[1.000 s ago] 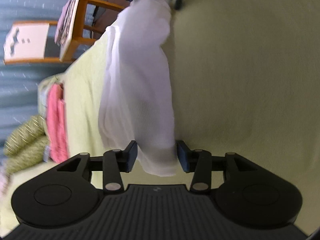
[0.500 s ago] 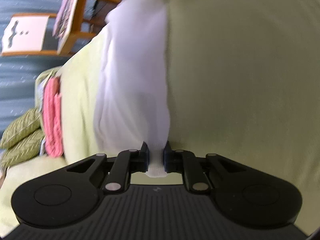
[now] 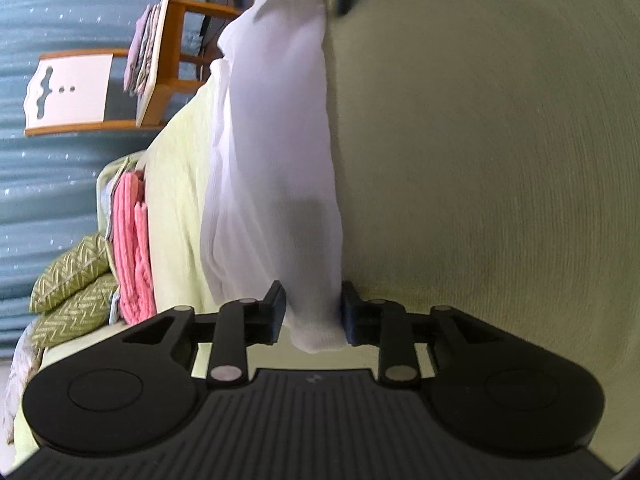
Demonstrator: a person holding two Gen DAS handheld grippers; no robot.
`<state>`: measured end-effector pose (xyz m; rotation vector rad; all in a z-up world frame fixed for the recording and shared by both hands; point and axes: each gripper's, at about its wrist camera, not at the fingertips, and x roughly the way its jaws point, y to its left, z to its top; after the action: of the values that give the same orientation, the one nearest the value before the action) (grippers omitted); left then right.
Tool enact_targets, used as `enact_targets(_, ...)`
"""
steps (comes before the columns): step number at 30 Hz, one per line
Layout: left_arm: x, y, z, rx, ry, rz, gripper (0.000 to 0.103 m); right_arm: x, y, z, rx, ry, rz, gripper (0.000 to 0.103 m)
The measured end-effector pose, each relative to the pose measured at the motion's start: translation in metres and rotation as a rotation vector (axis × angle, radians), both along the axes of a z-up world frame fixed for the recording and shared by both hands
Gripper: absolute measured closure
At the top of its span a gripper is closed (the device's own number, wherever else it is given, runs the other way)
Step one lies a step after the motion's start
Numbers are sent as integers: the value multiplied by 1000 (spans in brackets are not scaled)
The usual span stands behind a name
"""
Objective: Fold clothes
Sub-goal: 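Lift and stretch the folded tank top between both grippers, then lower the tank top strip onto the sofa with both grippers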
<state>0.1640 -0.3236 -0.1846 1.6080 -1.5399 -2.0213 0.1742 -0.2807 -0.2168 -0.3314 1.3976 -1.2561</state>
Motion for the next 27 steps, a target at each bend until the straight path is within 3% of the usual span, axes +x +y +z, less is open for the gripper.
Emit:
enact_targets(1, -1, -2, -1, 4, -5, -11, 89, -3, -9, -2, -3, 15, -17, 53)
enact_targets(2, -2, -5, -1, 15, -8, -12, 91, -6, -19, -4, 7, 24, -36, 63)
enact_targets(5, -4, -6, 6, 64, 0, 19, 93, -19, -34, 3, 64, 12, -5, 84)
enact_targets(8, -6, -6, 19, 121, 18, 75, 93, -36, -41, 19, 132, -13, 56, 86)
enact_targets(13, -13, -11, 61, 233, 110, 254, 94, -65, -67, 82, 213, -31, 215, 86)
enact_targets(19, -14, -27, 124, 239, 208, 562, 94, -75, -133, 145, 225, 6, 512, 87)
enact_targets(23, -14, -29, 167, 159, 172, 801, 94, -72, -178, 178, 179, -25, 769, 87)
enact_targets(25, -19, -23, 187, 119, 143, 935, 94, -73, -191, 186, 140, -50, 906, 87)
enact_targets(27, -34, -16, 196, 105, 140, 1063, 94, -86, -192, 170, 151, -35, 998, 86)
